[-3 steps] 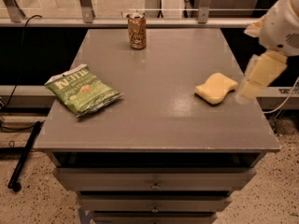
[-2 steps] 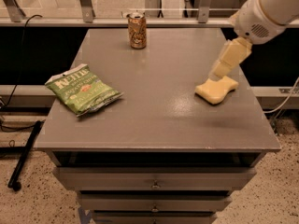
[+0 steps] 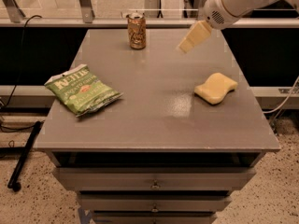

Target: Move orange can near sponge

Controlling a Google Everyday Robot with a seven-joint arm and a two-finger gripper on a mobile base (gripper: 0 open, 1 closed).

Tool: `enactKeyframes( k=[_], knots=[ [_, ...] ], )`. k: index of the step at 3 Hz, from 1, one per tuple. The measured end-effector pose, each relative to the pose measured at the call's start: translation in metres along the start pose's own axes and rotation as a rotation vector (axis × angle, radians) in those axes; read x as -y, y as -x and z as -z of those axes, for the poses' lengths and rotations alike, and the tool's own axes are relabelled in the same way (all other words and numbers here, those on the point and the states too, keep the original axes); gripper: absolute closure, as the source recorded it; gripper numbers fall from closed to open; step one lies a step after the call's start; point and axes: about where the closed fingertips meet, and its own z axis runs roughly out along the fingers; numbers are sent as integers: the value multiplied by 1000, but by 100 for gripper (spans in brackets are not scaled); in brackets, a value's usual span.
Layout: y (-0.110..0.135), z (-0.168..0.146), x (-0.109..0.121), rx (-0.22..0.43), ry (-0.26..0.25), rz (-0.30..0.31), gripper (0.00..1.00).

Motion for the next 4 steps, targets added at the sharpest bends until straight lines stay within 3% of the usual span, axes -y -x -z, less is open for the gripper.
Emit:
enactKeyframes(
  k=[1,3,4],
  knots=[
    [0,0,0,0,0,0,0],
    [60,-93,38,225,-32,-192,0],
    [83,-129,39,290,2,-244,0]
  ],
)
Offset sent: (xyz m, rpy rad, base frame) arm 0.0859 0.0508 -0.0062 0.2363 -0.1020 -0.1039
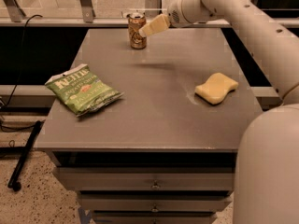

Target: Move orange can near sponge

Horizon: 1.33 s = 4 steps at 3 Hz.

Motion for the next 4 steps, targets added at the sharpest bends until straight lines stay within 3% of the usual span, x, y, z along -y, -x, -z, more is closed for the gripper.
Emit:
enactKeyframes(
  k=[1,3,4],
  knots=[
    [-1,-33,-2,21,7,-58,0],
    [7,-80,-14,51,57,-104,0],
    [12,-97,-19,61,81,-115,16]
  ],
)
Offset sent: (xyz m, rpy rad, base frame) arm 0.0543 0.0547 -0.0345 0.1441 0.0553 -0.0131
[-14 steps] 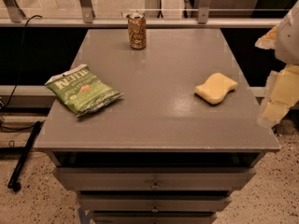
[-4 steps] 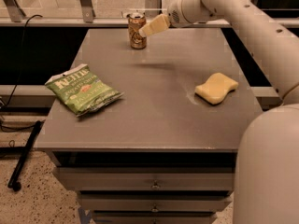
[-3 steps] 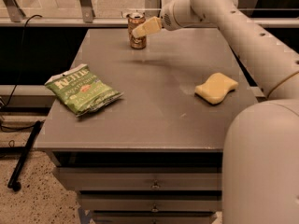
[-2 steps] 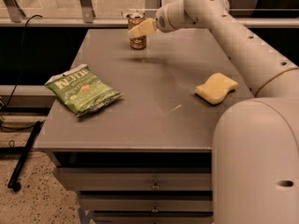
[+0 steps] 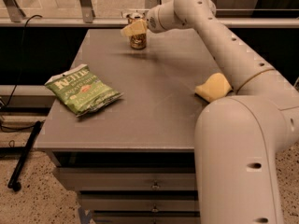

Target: Move orange can near sponge

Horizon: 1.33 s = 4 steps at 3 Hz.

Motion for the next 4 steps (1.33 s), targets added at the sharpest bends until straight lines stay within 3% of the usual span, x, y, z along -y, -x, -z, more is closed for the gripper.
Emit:
enactKeyframes(
  k=[2,3,4],
  knots=[
    [1,-3,0,5,13,-16,62],
    [1,22,10,9,-19,-3,86],
    [-15,70,33,-15,-102,-6,100]
  ],
)
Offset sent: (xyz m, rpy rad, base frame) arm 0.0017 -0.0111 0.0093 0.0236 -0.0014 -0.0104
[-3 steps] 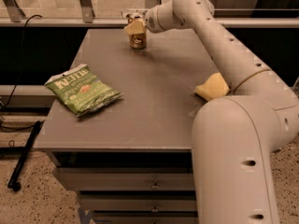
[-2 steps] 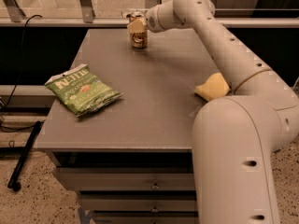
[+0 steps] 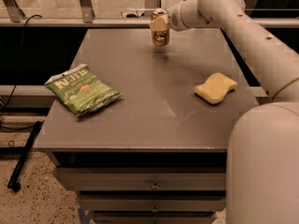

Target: Move orange can near sponge

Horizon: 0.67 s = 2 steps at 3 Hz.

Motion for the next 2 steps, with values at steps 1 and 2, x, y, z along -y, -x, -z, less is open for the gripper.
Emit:
enactKeyframes(
  k=[1,2],
  knots=[
    [-37,50,31,-43,-90,-40,100],
    [-68,97,49,-67,-166,-78,100]
  ],
)
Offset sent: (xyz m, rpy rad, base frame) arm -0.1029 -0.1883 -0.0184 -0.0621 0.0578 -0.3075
